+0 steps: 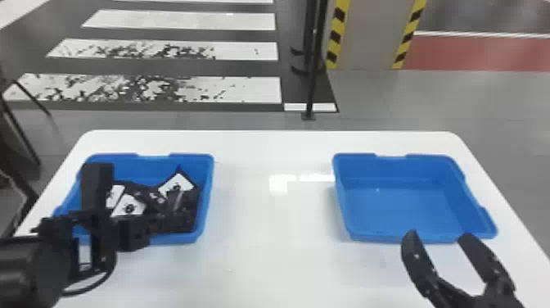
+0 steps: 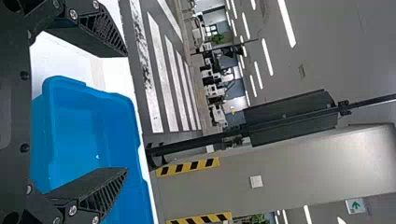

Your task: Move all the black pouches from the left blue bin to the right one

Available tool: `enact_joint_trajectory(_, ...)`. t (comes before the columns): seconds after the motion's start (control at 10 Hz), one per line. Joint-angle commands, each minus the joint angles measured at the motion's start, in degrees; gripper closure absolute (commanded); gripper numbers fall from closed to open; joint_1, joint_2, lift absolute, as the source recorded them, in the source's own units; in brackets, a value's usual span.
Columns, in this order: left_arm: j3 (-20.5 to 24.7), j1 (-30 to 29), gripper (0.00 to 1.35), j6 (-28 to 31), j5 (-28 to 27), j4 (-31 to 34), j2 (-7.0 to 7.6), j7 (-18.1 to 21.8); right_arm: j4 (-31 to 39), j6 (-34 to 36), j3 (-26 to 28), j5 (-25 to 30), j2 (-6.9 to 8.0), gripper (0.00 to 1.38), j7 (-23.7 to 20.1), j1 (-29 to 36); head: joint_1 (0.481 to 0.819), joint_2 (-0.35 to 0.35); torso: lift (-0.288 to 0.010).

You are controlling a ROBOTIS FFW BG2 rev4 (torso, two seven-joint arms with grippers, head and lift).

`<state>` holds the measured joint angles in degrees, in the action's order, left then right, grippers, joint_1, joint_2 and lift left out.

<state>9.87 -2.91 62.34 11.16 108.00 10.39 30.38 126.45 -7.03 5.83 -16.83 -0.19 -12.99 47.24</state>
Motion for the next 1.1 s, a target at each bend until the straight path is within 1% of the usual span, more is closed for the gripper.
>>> enact_joint_trajectory(0.0,2.9,-4.8,1.21,2.6,-0.1,8.8,0.16,0.1,0.2,0.0,0.0,-0.2,0.01,0.16,-0.1,0.0,0.695,-0.005,-0.140)
enact_joint_trajectory(0.1,3.8,-6.8,1.21,3.0,0.4,12.3,0.07,0.5,0.2,0.0,0.0,-0.2,0.01,0.16,-0.5,-0.1,0.695,0.004,-0.140)
enact_joint_trajectory(0.2,4.2,-9.2,1.21,3.0,2.1,16.2,0.07,0.7,0.2,1.1,0.0,-0.2,0.01,0.16,-1.7,-1.0,0.695,0.016,-0.140)
enact_joint_trajectory(0.3,3.3,-11.0,1.21,1.2,4.2,18.8,-0.01,1.4,0.2,4.2,0.0,-0.8,-0.08,0.16,-4.2,-2.2,0.695,0.020,-0.140)
enact_joint_trajectory(0.4,1.1,-12.3,1.21,0.4,6.7,20.0,0.07,1.7,-0.5,6.9,0.1,-1.2,-0.08,0.16,-7.3,-4.4,0.695,0.013,-0.140)
enact_joint_trajectory(0.6,-3.1,-13.7,1.21,-0.7,9.9,21.0,-0.10,1.7,-0.9,15.7,0.0,-2.6,-0.60,0.16,-13.5,-9.8,0.695,-0.024,-0.140)
enact_joint_trajectory(0.7,-5.4,-13.8,1.21,-0.7,11.1,21.0,-0.01,1.8,-0.9,19.8,-0.9,-3.6,-1.04,0.16,-15.0,-12.4,0.695,-0.033,-0.140)
enact_joint_trajectory(0.8,-7.4,-13.5,1.21,-0.7,12.0,21.0,0.07,1.8,-1.8,23.2,-3.3,-7.6,-1.92,0.16,-15.3,-14.3,0.695,-0.050,-0.140)
enact_joint_trajectory(0.9,-9.1,-13.3,1.21,-0.6,13.0,21.0,0.25,1.8,-2.8,26.2,-5.6,-10.5,-2.63,0.16,-15.6,-15.7,0.695,-0.055,-0.140)
enact_joint_trajectory(1.0,-10.7,-12.6,1.21,-0.5,13.8,21.0,0.43,1.8,-3.2,28.3,-7.7,-12.2,-3.24,0.16,-15.7,-16.9,0.695,-0.044,-0.140)
